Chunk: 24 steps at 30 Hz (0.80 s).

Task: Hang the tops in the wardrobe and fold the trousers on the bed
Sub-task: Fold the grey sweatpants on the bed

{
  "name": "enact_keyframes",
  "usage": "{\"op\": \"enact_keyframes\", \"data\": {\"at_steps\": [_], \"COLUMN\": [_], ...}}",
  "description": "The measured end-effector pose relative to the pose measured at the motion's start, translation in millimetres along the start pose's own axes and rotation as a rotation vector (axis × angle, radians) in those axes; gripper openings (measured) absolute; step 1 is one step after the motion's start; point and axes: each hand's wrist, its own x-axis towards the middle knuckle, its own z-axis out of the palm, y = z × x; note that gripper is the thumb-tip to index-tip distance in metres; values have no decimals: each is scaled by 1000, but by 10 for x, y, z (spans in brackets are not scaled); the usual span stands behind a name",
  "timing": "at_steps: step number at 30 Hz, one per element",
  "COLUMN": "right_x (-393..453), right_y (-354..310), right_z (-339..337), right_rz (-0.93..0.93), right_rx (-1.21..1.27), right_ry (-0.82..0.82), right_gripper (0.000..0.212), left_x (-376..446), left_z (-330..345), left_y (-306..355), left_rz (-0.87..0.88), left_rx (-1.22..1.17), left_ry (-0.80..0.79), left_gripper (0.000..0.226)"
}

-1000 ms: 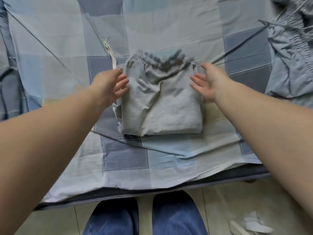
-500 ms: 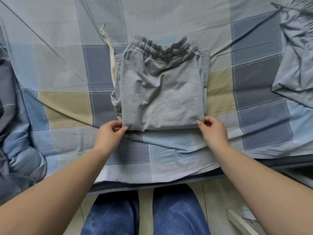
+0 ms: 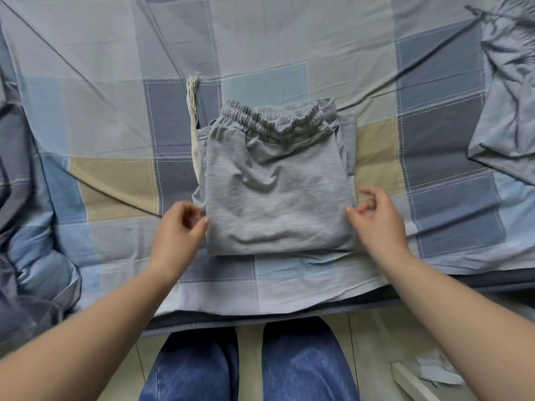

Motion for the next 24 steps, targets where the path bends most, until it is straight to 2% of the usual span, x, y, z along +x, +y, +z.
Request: {"op": "enact_keyframes", "data": {"at_steps": [3, 6, 8, 11, 12, 14, 17, 18, 19, 21, 23, 24], "right_x": [396, 741, 900, 1067, 1115, 1194, 1235, 1187, 1115, 919, 731, 660], "right_y": [-481, -943, -1174, -1391, -1440, -1516, -1535, -1528, -1493, -1423, -1307, -1247], "right_z": [67, 70, 76, 86, 67, 23, 76, 123, 177, 290, 437, 511], "right_rz": [-189, -396, -517, -616, -593, -426, -216, -204, -244, -437, -650, -699], "right_rx": [-1, -220, -489, -828, -821, -597, -79, -24, -51, -202, -383, -490], "right_ry": [-1, -61, -127, -168, -124, -19, -12, -19, -11, 46, 27, -2], "right_gripper": [58, 67, 61, 33, 30, 32, 15, 22, 31, 39, 48, 54], "left_x": [423, 891, 1149, 1388, 1431, 1510, 1560, 1514, 1423, 1173, 948, 873], "left_z": [33, 103, 134, 141, 130, 84, 70, 87, 114, 216, 392, 494], "left_y": [444, 934, 1155, 1333, 1389, 1480, 1485, 1456, 1415, 1328, 1207, 1138], "left_rz": [245, 449, 502, 544, 551, 482, 351, 350, 385, 558, 752, 799], "left_rx": [76, 188, 338, 653, 704, 664, 420, 338, 284, 264, 339, 403], "left_ry": [41, 44, 12, -27, -4, 101, 213, 218, 221, 217, 142, 79], "left_gripper": [19, 43, 50, 35, 33, 32, 28, 30, 32, 35, 42, 47]}}
